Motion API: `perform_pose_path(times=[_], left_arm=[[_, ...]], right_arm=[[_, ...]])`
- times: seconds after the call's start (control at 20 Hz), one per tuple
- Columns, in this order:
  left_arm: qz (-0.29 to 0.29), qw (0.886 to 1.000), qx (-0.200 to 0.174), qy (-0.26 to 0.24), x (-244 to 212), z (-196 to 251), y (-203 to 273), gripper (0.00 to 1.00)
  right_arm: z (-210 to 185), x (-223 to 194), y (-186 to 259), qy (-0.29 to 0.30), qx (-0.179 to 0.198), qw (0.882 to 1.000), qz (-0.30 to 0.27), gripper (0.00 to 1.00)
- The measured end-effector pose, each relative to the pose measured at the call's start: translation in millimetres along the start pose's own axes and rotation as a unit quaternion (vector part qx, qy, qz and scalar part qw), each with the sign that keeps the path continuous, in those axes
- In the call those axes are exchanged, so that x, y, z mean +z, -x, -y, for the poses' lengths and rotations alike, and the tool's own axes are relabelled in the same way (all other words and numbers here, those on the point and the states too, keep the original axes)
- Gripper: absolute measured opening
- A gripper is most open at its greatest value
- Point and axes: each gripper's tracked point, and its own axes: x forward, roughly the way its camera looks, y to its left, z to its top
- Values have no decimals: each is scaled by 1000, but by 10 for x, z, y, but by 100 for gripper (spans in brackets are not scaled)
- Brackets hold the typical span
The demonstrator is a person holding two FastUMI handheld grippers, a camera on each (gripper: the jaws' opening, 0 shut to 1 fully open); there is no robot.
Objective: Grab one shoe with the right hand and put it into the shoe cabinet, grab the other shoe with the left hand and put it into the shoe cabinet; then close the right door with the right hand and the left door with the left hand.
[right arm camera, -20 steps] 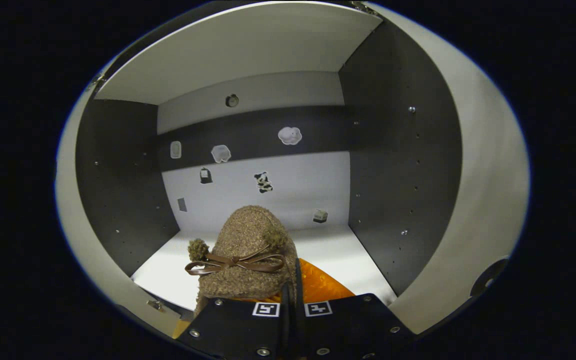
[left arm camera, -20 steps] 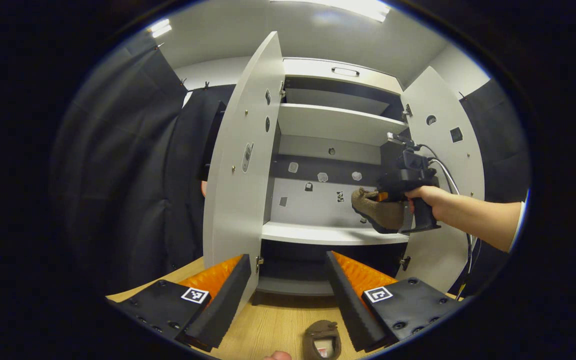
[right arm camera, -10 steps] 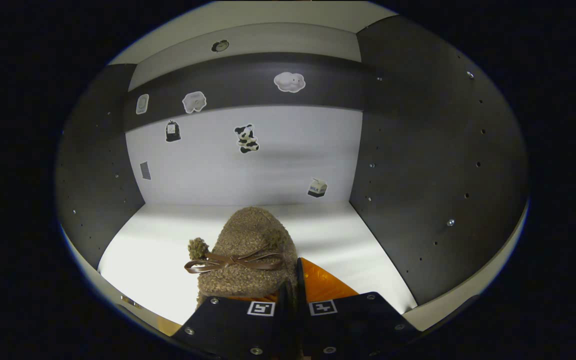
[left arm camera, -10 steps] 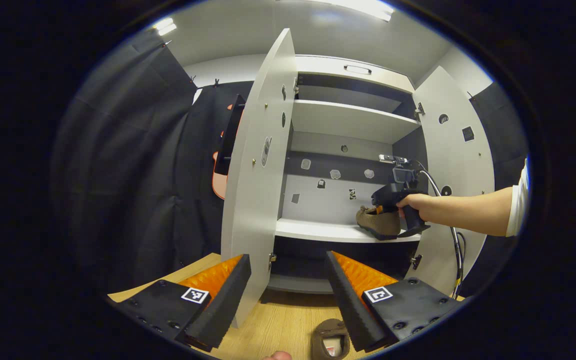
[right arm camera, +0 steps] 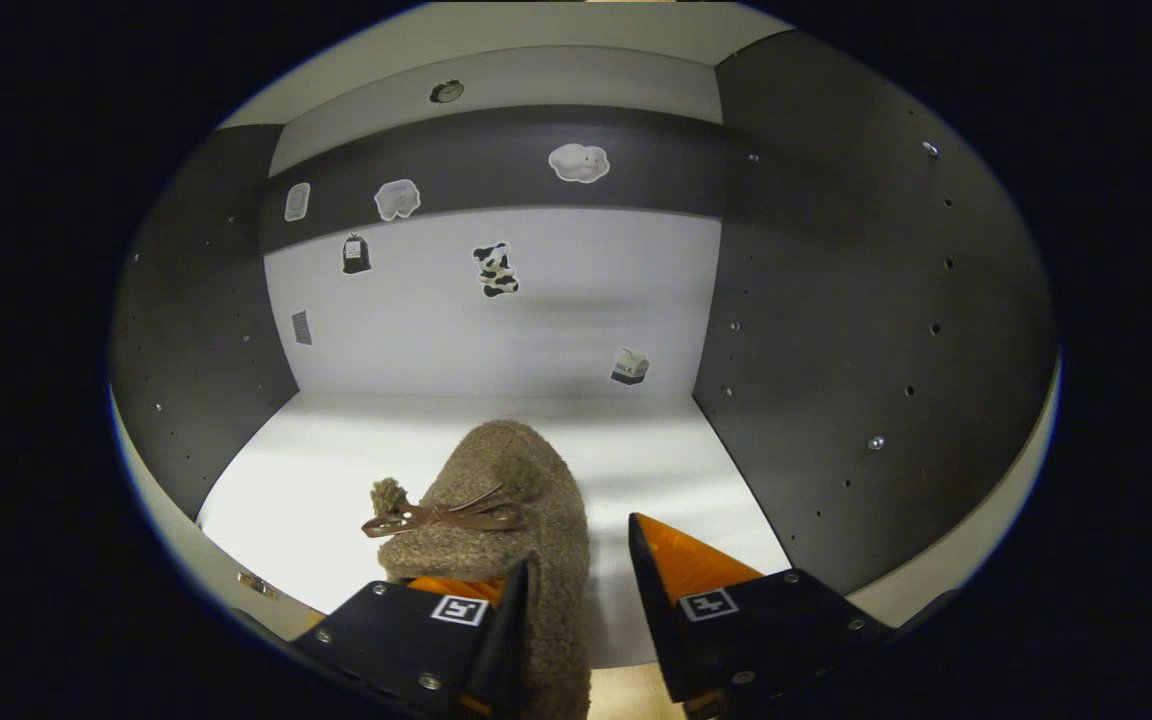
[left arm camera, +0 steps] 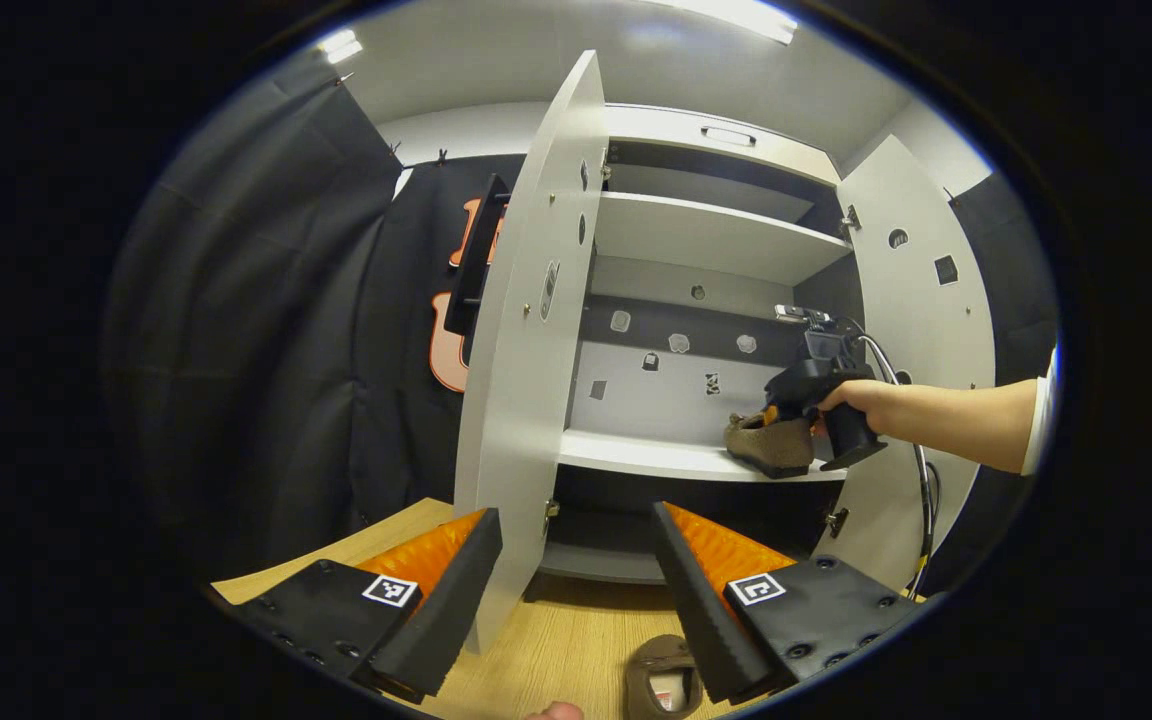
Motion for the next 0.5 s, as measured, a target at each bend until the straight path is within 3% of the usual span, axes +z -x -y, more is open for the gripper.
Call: perform_pose_path(times=[0.1, 0.2, 0.35, 0.5], left_arm=[[-2, 1000, -3, 2, -20, 5, -6, 97], [-5, 1000, -6, 6, -36, 25, -12, 97], [-5, 1000, -7, 9, -43, 33, -1, 97], [-6, 1000, -7, 9, -50, 24, 5, 97]], right_arm=[[36, -11, 43, 5, 2, 1000, -3, 73], [18, -51, 4, -11, 16, 1000, -15, 80], [-21, -31, 72, -30, 34, 999, -8, 83], [-22, 62, 295, -6, 33, 999, 24, 84]])
